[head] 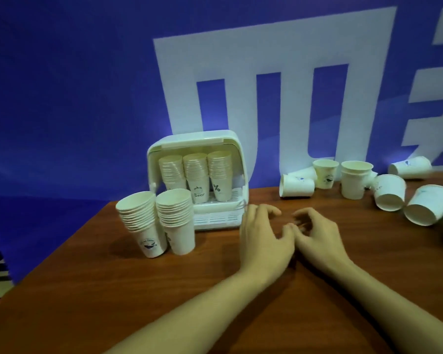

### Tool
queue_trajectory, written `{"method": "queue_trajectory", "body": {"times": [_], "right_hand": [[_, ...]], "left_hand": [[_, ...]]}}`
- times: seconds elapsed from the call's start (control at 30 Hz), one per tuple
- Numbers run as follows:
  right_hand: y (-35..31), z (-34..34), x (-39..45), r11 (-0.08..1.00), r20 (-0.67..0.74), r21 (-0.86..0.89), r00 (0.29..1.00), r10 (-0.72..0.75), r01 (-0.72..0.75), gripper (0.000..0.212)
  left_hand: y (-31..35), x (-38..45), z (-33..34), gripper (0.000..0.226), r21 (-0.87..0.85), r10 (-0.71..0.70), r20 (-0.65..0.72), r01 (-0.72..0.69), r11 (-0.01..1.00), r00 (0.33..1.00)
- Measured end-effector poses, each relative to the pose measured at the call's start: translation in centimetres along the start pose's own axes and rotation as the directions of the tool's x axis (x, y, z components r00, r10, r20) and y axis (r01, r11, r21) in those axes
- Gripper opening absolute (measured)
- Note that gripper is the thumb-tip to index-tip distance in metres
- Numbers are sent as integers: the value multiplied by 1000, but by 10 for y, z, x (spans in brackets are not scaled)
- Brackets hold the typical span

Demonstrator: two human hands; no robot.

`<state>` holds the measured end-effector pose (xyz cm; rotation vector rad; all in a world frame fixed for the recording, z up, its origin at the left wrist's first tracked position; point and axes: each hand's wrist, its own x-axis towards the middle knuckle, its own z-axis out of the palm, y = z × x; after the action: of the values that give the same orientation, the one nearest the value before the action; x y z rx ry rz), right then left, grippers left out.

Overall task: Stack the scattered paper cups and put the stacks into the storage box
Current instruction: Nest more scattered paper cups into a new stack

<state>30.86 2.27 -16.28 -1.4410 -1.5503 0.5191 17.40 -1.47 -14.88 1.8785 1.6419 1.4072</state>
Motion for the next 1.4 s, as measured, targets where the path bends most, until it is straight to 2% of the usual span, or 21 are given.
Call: {"method": "queue_trajectory", "body": {"times": [0.07, 0.1, 0.2, 0.3, 0.37, 0.47, 0.57, 0.63, 0.77, 0.83, 0.93, 1.03, 1.1, 1.17, 1.23, 1.33, 1.4], "right_hand": [[18, -26, 9, 969, -157, 192, 969, 189, -158, 10], [24, -35, 12, 947, -208, 261, 947, 244, -186, 7], [34, -42, 21, 924, -263, 320, 918, 298, -208, 7], [41, -36, 26, 918, -269, 337, 912, 308, -211, 8], [43, -35, 29, 919, -293, 333, 903, 314, -212, 7], [46, -35, 32, 924, -315, 326, 898, 306, -200, 7], [47, -38, 32, 941, -323, 279, 904, 280, -192, 8], [48, -38, 32, 965, -288, 205, 932, 219, -163, 29], [39, -31, 23, 999, -98, -33, 995, 1, -5, 92], [28, -27, 13, 995, 3, -43, 996, -94, 94, 103], [12, -14, -4, 986, 122, 31, 979, -164, 162, 97], [-2, 0, -17, 978, 117, 120, 975, -187, 173, 79], [-12, 7, -23, 957, 112, 258, 980, -166, 133, 69], [-17, 14, -29, 954, 177, 272, 967, -181, 129, 68], [-20, 22, -35, 961, 242, 220, 946, -218, 165, 69], [-17, 20, -30, 964, 293, 126, 920, -260, 232, 72], [-11, 9, -19, 966, 463, 88, 849, -256, 243, 78]], "left_hand": [[6, 33, 38, 27, 35, -139, 64, 137, 990, 988], [7, 52, 56, 33, 34, -225, 67, 223, 974, 972], [3, 107, 101, 53, -59, -451, 12, 451, 891, 892], [-8, 144, 134, 66, -82, -542, -16, 539, 838, 840], [-16, 159, 149, 66, -64, -571, -11, 569, 820, 821], [-21, 164, 158, 42, -49, -537, -53, 535, 843, 842], [-7, 143, 144, 28, 20, -373, -111, 377, 926, 921], [3, 121, 122, 30, 75, -240, -98, 248, 966, 966], [9, 74, 67, 20, 175, -13, -3, 13, 984, 1000], [7, 51, 38, 13, 178, 79, 39, -84, 980, 996], [-2, 23, 6, 6, 88, 142, 74, -148, 985, 987], [-12, -2, -12, 26, -86, 143, 23, -140, 986, 989], [-18, -14, -18, 54, -202, 41, -59, -52, 978, 997], [-24, -21, -20, 82, -311, -121, -9, 112, 944, 993], [-30, -23, -19, 99, -390, -189, 75, 203, 898, 979], [-36, -19, -21, 102, -300, -175, 60, 185, 936, 983], [-39, -17, -23, 104, -238, -169, 37, 173, 956, 985]]}}
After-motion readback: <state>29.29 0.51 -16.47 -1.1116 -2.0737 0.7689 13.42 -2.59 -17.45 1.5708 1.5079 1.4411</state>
